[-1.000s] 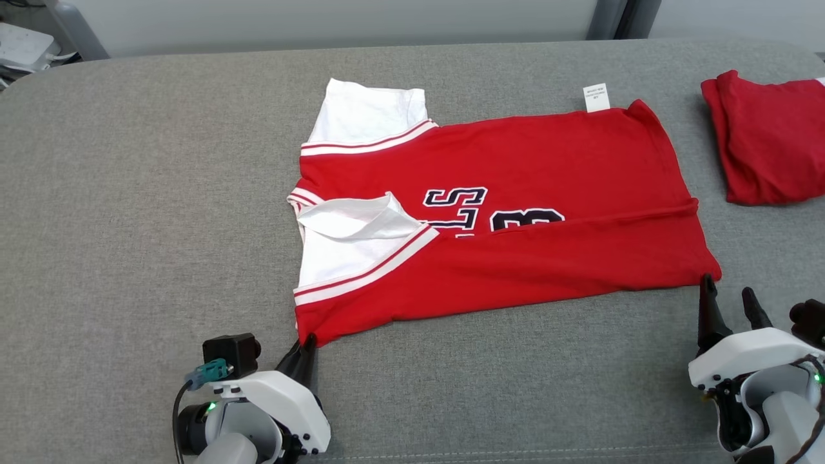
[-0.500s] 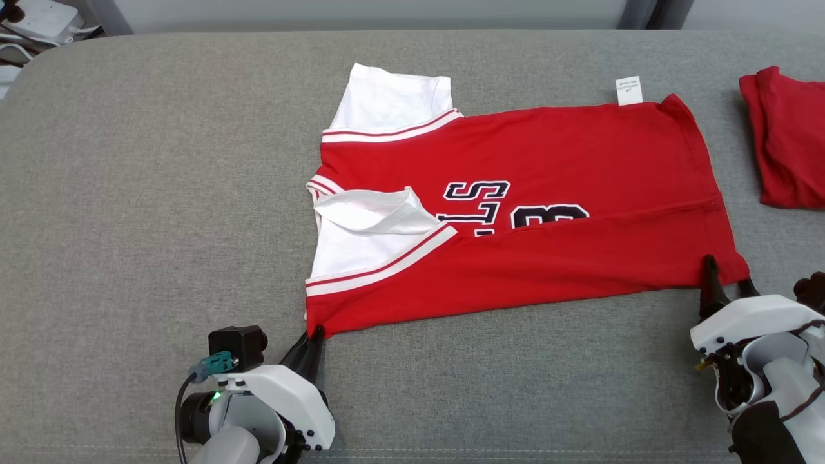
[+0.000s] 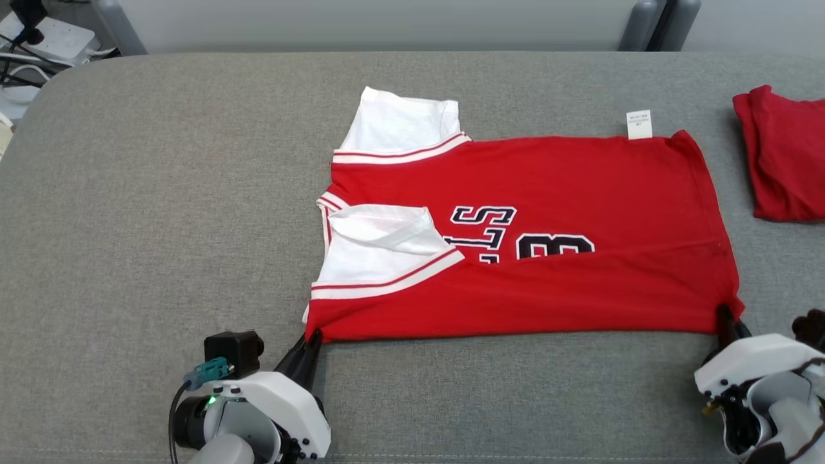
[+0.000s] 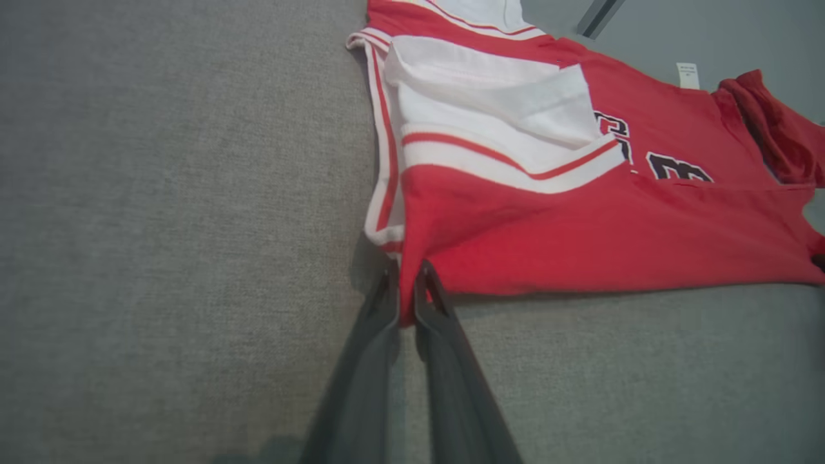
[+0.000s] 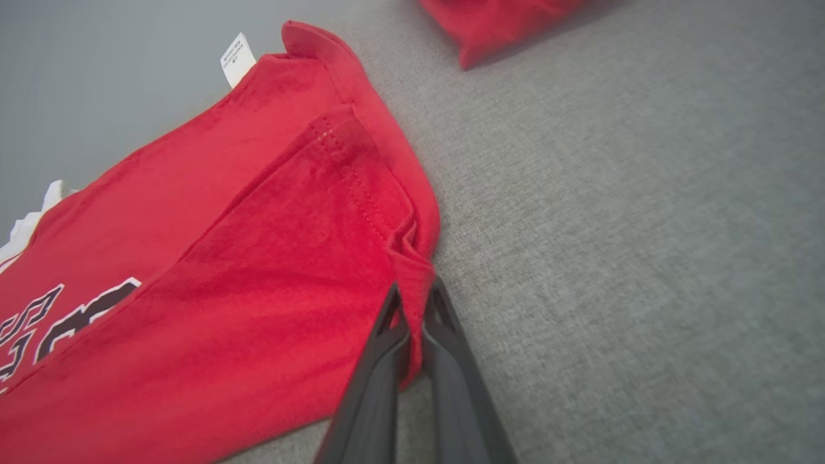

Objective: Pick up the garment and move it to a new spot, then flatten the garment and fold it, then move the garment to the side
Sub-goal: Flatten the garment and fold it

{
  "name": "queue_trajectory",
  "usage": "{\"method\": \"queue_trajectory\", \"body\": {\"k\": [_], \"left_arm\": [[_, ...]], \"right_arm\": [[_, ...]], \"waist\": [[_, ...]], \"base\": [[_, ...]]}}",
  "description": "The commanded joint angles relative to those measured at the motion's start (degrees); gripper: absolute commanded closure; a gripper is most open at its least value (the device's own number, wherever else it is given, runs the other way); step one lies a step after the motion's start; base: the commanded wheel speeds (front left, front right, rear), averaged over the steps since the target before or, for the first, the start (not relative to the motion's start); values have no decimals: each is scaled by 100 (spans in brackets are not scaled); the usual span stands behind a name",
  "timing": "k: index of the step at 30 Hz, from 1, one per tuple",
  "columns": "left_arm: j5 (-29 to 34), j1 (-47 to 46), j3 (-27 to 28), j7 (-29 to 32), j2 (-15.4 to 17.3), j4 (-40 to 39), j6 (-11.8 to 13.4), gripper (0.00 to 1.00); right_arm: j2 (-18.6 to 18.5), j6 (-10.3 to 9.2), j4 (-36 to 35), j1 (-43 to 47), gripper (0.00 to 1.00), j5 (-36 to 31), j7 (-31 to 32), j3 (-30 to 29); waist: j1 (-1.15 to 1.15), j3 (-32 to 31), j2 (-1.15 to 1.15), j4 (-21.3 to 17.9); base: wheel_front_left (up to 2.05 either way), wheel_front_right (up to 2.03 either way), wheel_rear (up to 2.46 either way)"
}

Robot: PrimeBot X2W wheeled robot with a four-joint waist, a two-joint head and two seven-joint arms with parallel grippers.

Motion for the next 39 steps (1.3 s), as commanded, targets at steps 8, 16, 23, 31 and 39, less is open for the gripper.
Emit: {"method": "queue_trajectory", "body": {"k": [8,16,23,31,39], "left_arm": [[-105,592,108,264,392,-806,242,100],[-132,1213,-7,704,609,-1800,653,100],[-69,1257,154,602,622,-2025,1001,0],[160,1209,749,-423,667,-2360,1333,0],[623,712,818,-1066,554,-2279,1288,0]], "right_arm": [[-128,-1,-784,1023,100,189,-82,216],[-296,-1,-1053,1426,100,252,-82,216],[-362,-1,-1244,1381,0,-77,-83,-146],[-142,-1,-2445,1613,0,-930,-83,-861],[134,-1,-3755,1883,0,-1704,-83,-758]], "waist": [[0,-201,0,-180],[0,-236,0,-160],[0,-240,0,-180],[0,-367,0,-297],[0,-357,0,-443]], "base": [[0,0,0],[0,0,0],[0,0,0],[0,0,0],[0,0,0]]}}
